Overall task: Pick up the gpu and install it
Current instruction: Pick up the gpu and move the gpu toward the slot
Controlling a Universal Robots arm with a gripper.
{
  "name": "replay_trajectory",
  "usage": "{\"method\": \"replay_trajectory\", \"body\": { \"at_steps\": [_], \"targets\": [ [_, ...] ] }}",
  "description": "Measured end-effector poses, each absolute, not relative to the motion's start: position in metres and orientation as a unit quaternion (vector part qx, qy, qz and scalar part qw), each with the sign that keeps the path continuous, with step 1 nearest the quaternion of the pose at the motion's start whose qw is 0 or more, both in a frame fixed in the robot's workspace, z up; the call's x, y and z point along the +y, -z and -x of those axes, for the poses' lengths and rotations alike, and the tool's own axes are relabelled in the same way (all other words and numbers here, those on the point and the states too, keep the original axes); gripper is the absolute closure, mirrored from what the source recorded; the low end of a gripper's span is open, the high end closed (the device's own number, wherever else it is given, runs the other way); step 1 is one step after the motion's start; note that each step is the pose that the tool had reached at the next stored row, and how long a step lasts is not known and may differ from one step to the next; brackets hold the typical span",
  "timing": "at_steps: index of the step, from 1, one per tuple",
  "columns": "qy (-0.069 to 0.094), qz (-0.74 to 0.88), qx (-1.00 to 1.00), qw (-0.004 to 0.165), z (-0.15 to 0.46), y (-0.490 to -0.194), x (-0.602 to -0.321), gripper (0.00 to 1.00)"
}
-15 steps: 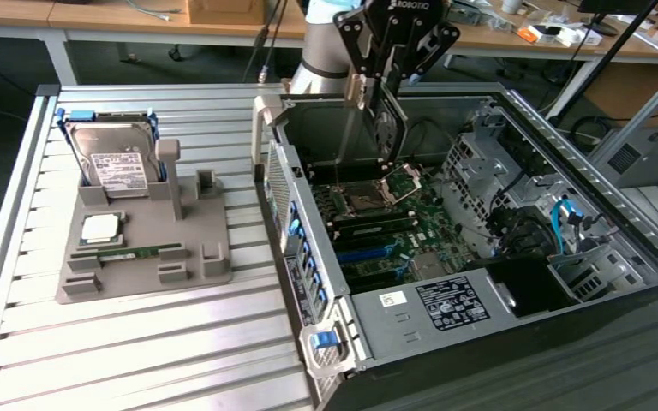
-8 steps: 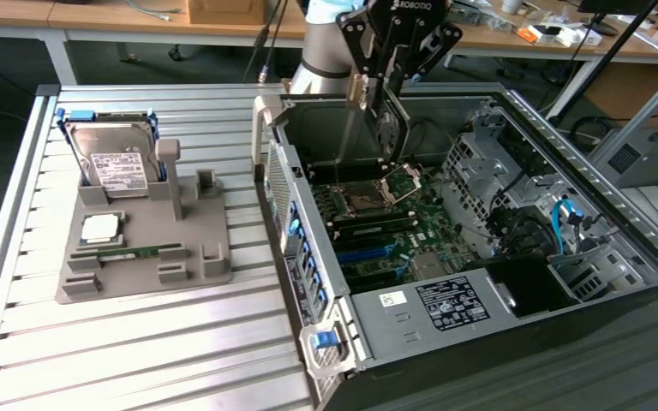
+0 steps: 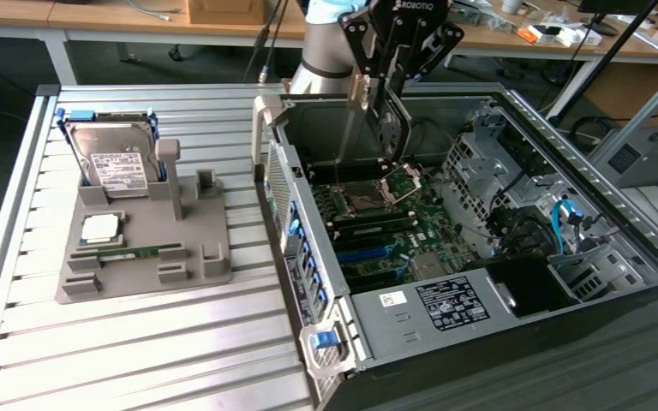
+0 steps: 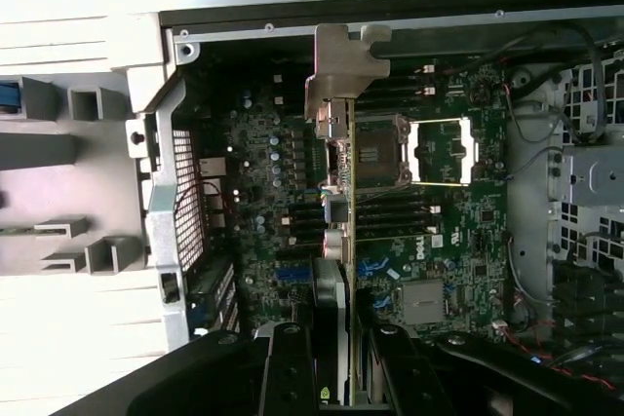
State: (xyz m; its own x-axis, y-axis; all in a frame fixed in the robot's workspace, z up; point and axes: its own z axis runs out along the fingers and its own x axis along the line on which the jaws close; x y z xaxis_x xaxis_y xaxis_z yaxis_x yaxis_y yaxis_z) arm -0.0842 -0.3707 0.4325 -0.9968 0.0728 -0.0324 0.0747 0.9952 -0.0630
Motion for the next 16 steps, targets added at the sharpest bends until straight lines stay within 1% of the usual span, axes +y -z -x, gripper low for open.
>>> {"method": "replay_trajectory", "body": {
  "at_steps": [16],
  "targets": [
    [0.032,-0.037,0.999,0.015,0.0802,-0.4317,-0.3707,0.73]
  ]
}}
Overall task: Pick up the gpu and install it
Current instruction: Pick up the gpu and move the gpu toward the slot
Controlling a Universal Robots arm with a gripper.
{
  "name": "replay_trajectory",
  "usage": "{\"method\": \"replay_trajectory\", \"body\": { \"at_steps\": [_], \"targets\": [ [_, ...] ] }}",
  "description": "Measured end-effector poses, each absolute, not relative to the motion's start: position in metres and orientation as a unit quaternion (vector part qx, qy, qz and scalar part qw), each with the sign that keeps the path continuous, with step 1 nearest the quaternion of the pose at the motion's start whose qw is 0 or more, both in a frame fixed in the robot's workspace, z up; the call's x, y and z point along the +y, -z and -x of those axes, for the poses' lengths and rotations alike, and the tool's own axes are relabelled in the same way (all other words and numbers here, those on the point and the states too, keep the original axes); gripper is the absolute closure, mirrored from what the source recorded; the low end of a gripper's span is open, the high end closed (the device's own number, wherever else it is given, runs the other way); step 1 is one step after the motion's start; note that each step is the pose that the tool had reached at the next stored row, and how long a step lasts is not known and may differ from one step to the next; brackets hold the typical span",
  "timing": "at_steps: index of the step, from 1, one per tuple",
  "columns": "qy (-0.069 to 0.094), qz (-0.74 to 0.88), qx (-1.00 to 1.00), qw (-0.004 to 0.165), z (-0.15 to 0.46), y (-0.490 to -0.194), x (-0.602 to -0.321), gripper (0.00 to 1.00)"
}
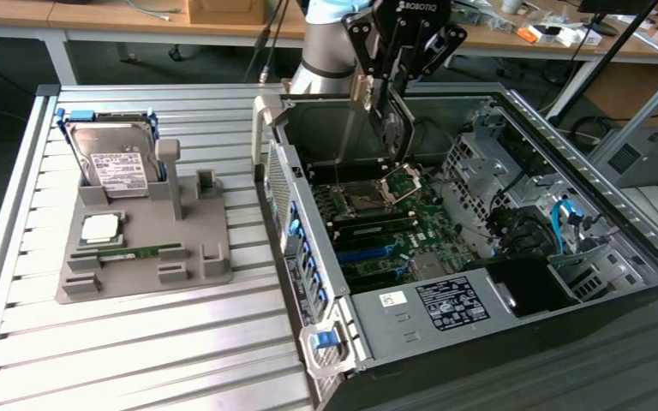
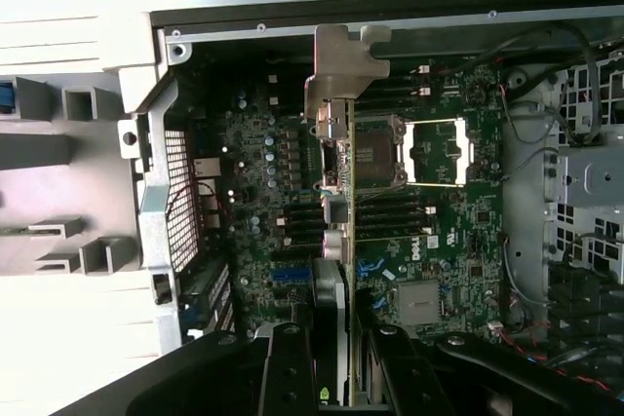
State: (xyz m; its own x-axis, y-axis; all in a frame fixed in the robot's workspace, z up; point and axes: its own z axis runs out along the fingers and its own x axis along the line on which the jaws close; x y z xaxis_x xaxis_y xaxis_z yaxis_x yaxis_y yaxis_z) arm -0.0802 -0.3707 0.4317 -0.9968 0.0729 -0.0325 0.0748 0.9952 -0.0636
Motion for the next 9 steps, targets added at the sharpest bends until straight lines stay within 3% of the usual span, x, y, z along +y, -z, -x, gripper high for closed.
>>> {"method": "replay_trajectory", "body": {
  "at_steps": [9],
  "targets": [
    [0.033,-0.037,0.999,0.015,0.0739,-0.4315,-0.3707,0.73]
  ]
}}
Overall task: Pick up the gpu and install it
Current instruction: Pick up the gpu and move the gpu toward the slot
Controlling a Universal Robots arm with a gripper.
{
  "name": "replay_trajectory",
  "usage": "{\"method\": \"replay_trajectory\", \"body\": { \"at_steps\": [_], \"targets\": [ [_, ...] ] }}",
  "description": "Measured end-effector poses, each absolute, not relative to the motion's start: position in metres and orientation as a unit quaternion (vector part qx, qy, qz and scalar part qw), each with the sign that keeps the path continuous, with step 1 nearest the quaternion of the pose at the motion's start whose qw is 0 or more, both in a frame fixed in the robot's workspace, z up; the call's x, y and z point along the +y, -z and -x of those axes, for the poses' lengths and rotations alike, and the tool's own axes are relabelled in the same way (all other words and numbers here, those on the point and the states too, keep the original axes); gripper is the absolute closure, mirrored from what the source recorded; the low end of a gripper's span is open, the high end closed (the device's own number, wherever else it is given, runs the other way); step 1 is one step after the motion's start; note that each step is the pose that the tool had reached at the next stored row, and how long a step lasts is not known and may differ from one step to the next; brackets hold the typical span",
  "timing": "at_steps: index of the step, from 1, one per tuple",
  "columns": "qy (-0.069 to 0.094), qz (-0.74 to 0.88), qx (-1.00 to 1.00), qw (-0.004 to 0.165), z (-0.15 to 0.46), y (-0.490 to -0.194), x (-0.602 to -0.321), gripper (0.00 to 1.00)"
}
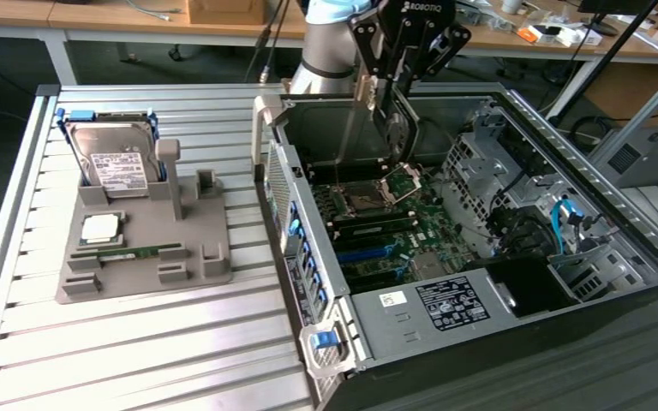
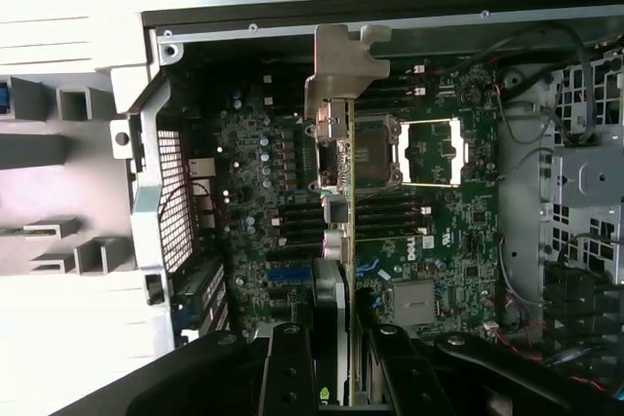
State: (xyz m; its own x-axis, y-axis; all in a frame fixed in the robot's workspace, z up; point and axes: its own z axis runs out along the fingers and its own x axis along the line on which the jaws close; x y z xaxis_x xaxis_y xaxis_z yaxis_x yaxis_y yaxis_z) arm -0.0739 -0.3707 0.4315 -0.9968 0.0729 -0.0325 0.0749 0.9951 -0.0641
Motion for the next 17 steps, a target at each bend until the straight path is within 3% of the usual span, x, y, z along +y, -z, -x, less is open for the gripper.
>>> {"method": "replay_trajectory", "body": {
  "at_steps": [17],
  "targets": [
    [0.033,-0.037,0.999,0.015,0.0676,-0.431,-0.3707,0.73]
  ]
}}
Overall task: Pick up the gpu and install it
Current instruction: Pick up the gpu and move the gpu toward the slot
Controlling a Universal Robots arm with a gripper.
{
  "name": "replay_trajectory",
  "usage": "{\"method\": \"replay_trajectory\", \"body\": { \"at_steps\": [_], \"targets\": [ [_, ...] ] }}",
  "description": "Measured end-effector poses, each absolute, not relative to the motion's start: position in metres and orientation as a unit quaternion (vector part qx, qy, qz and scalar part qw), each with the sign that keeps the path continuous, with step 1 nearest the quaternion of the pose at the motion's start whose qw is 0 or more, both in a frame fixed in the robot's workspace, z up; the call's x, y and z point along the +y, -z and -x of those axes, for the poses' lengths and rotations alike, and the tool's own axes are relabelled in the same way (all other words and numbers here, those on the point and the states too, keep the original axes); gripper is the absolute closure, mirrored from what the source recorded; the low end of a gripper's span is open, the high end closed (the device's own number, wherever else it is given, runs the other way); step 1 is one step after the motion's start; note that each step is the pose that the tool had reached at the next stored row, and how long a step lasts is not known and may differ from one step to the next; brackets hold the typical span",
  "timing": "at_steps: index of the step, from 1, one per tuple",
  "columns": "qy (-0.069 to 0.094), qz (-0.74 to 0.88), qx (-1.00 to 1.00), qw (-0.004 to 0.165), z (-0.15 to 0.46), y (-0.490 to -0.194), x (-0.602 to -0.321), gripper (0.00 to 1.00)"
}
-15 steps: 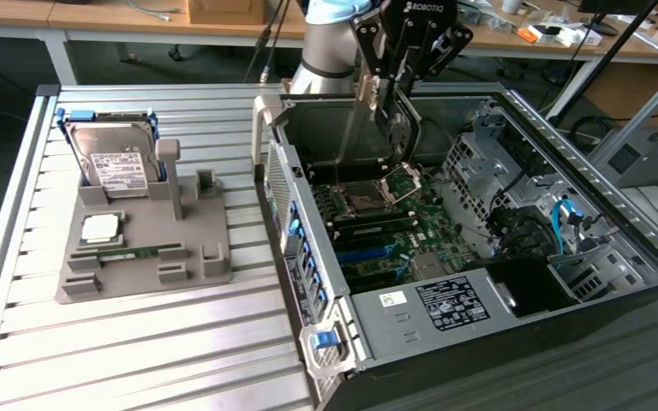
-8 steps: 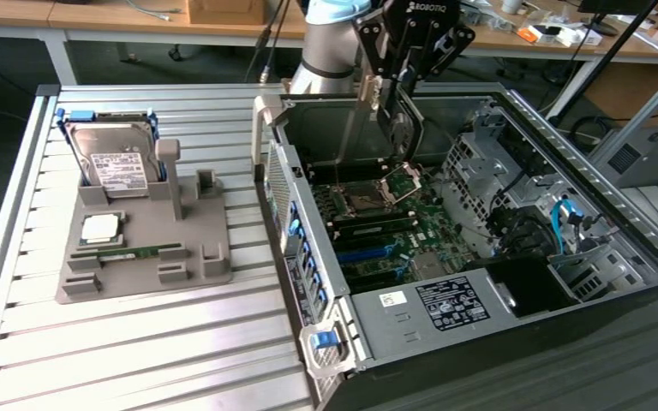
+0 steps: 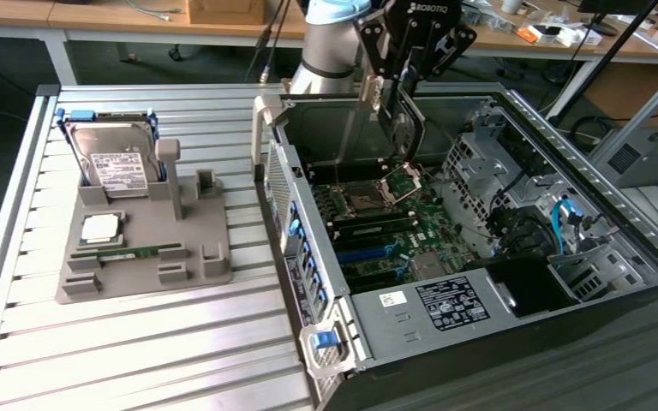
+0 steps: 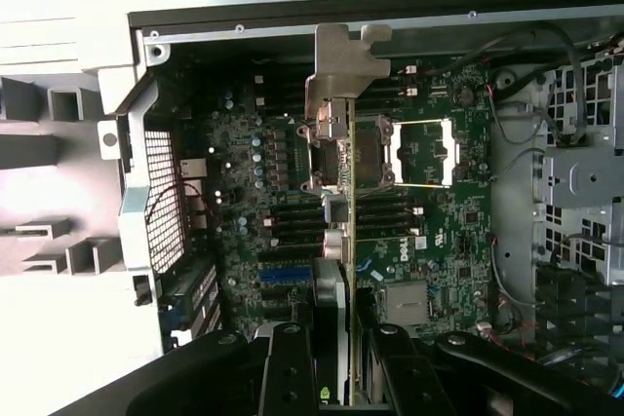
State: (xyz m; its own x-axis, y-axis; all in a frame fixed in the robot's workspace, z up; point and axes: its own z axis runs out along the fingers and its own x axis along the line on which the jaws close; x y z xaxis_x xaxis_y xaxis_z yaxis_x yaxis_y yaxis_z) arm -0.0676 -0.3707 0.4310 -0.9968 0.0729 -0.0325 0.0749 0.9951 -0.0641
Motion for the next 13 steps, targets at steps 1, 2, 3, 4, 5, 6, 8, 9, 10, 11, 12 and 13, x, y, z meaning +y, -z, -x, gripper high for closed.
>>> {"method": "replay_trajectory", "body": {
  "at_steps": [1,2,3,4,5,6,8,9,10,11,12,13],
  "targets": [
    [0.033,-0.037,0.999,0.015,0.067,-0.431,-0.371,0.73],
    [0.033,-0.037,0.999,0.015,0.066,-0.431,-0.371,0.73],
    [0.033,-0.037,0.999,0.015,0.065,-0.43,-0.371,0.73],
    [0.033,-0.037,0.999,0.015,0.065,-0.43,-0.371,0.73],
    [0.033,-0.037,0.999,0.015,0.064,-0.43,-0.371,0.73],
    [0.033,-0.037,0.999,0.015,0.063,-0.429,-0.371,0.73],
    [0.033,-0.037,0.999,0.015,0.059,-0.428,-0.371,0.73],
    [0.033,-0.037,0.999,0.015,0.058,-0.428,-0.371,0.73],
    [0.033,-0.037,0.999,0.015,0.058,-0.428,-0.371,0.73],
    [0.033,-0.037,0.999,0.015,0.057,-0.428,-0.371,0.73],
    [0.033,-0.037,0.999,0.015,0.056,-0.428,-0.371,0.73],
    [0.033,-0.037,0.999,0.015,0.056,-0.428,-0.371,0.73]
  ]
}}
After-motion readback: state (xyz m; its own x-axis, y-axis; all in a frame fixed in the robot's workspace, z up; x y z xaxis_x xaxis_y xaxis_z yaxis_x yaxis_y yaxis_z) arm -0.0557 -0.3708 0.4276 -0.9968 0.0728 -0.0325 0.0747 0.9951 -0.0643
